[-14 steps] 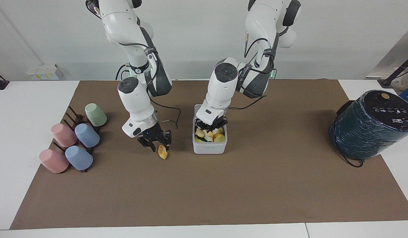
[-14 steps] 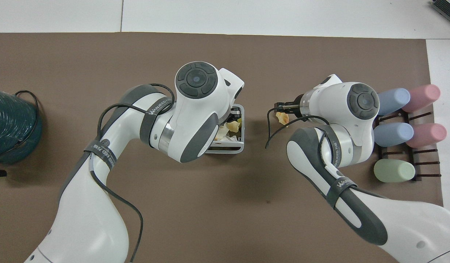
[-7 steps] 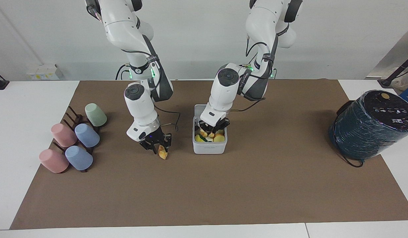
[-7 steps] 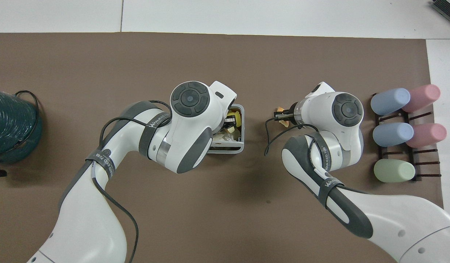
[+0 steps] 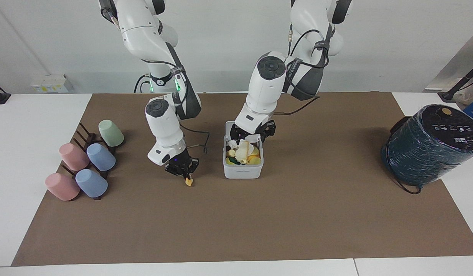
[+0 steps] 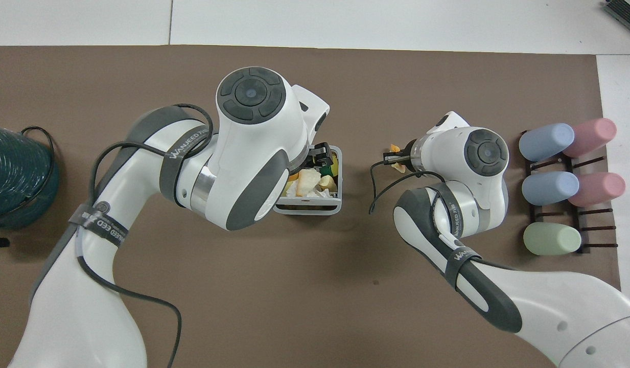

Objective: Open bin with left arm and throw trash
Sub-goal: 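Drop the scrap into the bin with the right gripper while the left withdraws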

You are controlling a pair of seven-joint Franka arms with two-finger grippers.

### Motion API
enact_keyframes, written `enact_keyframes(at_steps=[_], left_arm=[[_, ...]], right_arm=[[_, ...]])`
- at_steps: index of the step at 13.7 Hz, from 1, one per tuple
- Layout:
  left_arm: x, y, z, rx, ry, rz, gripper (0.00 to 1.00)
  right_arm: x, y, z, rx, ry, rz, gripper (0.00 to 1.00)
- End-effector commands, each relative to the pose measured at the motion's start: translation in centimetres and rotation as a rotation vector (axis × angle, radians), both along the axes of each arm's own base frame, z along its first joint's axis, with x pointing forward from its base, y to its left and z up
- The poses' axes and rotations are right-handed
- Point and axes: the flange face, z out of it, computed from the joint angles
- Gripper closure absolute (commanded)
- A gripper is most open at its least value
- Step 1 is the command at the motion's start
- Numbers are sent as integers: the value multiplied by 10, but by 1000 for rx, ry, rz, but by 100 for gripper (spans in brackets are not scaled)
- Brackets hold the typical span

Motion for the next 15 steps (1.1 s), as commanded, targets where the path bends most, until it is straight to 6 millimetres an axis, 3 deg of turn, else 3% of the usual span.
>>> enact_keyframes(at_steps=[1, 4, 6, 8, 10, 11, 12, 13, 15], left_arm=[[17, 37, 27, 30, 32, 54, 0], [44, 99, 60, 46, 39, 55, 0], [60, 162, 81, 76, -1, 2, 0], [73, 231, 95, 80, -6, -66, 0], [69, 267, 122, 71, -50, -90, 0], [65, 272, 131, 69, -64, -101, 0], [59, 272, 142, 65, -79, -105, 0], [52, 275, 156, 69, -101, -105, 0], [44, 275, 164, 72, -107, -107, 0]], right_arm=[[1, 19, 50, 22, -1, -83, 100], [8, 60, 96, 85, -11, -172, 100], [1, 104, 118, 148, -21, -261, 100], [-16, 143, 122, 179, -18, -275, 100], [-34, 171, 118, 171, 3, -233, 100], [-37, 174, 116, 166, 10, -228, 82], [-38, 175, 116, 164, 10, -226, 12], [-38, 174, 116, 163, 12, -225, 0], [-42, 180, 118, 164, 11, -215, 0]])
